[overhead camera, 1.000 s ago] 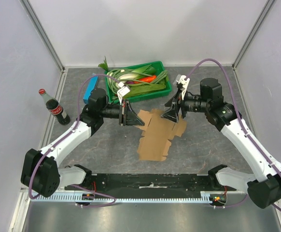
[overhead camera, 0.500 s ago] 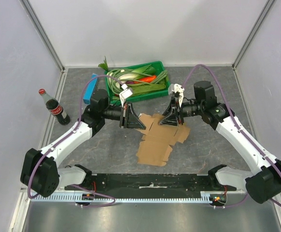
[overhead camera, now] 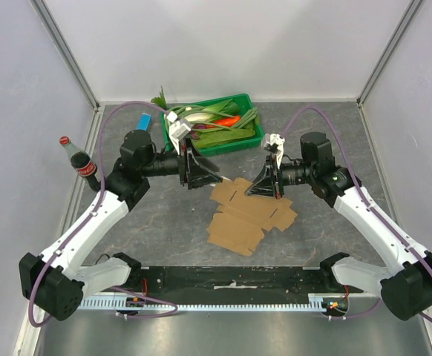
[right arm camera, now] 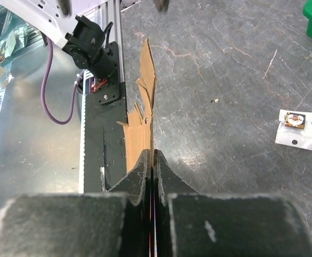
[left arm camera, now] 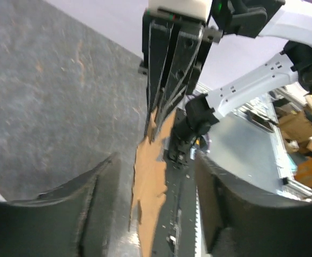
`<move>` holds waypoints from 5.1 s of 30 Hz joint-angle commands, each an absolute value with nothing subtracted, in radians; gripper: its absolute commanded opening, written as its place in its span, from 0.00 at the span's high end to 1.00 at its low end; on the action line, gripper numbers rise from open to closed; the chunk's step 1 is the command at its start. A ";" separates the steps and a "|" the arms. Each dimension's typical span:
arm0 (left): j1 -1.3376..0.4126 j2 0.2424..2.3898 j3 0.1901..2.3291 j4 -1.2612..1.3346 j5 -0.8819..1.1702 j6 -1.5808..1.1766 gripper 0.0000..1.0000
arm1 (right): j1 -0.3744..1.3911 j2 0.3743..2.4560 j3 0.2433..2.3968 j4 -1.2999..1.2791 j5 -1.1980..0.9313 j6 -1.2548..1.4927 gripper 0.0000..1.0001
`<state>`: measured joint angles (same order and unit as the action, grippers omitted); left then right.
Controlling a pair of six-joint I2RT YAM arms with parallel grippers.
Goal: Fold the paper box
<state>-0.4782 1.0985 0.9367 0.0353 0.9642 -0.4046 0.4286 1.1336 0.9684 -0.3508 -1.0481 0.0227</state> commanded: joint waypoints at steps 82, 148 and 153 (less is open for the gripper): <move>-0.468 1.223 0.960 0.245 1.190 -0.465 0.71 | 0.575 1.178 0.983 -0.015 -0.963 0.298 1.00; -0.517 1.336 0.859 0.485 1.206 -0.658 0.98 | 0.249 1.023 0.861 0.189 -1.106 0.597 1.00; -0.505 1.328 0.955 0.055 0.981 -0.424 0.81 | 0.279 1.049 0.932 -0.188 -0.939 0.326 1.00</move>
